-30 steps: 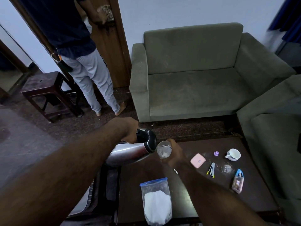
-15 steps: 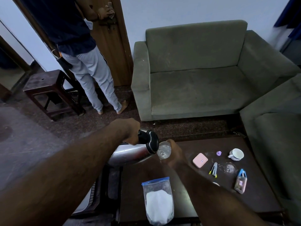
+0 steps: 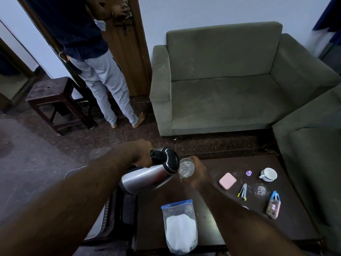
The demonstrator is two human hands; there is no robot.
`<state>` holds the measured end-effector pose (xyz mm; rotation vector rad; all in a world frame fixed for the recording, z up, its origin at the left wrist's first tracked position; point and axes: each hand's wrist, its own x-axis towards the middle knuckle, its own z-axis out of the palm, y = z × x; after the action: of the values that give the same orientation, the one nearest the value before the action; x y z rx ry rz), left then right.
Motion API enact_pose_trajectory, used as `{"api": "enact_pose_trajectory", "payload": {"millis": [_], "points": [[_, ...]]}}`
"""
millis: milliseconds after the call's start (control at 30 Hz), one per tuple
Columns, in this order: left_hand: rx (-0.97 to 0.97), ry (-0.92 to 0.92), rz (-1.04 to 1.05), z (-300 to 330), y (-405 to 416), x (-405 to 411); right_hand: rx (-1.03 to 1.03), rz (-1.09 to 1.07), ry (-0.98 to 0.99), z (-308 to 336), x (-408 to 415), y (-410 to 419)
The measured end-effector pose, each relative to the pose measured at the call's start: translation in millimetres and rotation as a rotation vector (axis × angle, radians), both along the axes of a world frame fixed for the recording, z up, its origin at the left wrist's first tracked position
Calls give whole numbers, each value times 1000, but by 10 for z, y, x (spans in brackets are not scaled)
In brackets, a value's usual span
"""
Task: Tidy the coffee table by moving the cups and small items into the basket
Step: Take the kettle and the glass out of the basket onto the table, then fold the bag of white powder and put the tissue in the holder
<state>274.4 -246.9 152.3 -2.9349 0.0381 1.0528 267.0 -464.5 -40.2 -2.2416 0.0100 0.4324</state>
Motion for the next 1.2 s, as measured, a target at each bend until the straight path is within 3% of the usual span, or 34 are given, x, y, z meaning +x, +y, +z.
{"api": "enact_pose_trajectory", "payload": {"millis": [433,633,933,1200], "points": [[-258,-149,269,-519,405,-333,18,35,-52,-32,53,86],[-490,-240,675,-1090,509,-467,11,-34,-12,-518,97,200],[-669,-459,1196,-2189,332,-542,82,-48,-34,-1444,189,371],[-689,-551,1368,-2904,283,-529,108,-74,-14,-2204,294,614]]}}
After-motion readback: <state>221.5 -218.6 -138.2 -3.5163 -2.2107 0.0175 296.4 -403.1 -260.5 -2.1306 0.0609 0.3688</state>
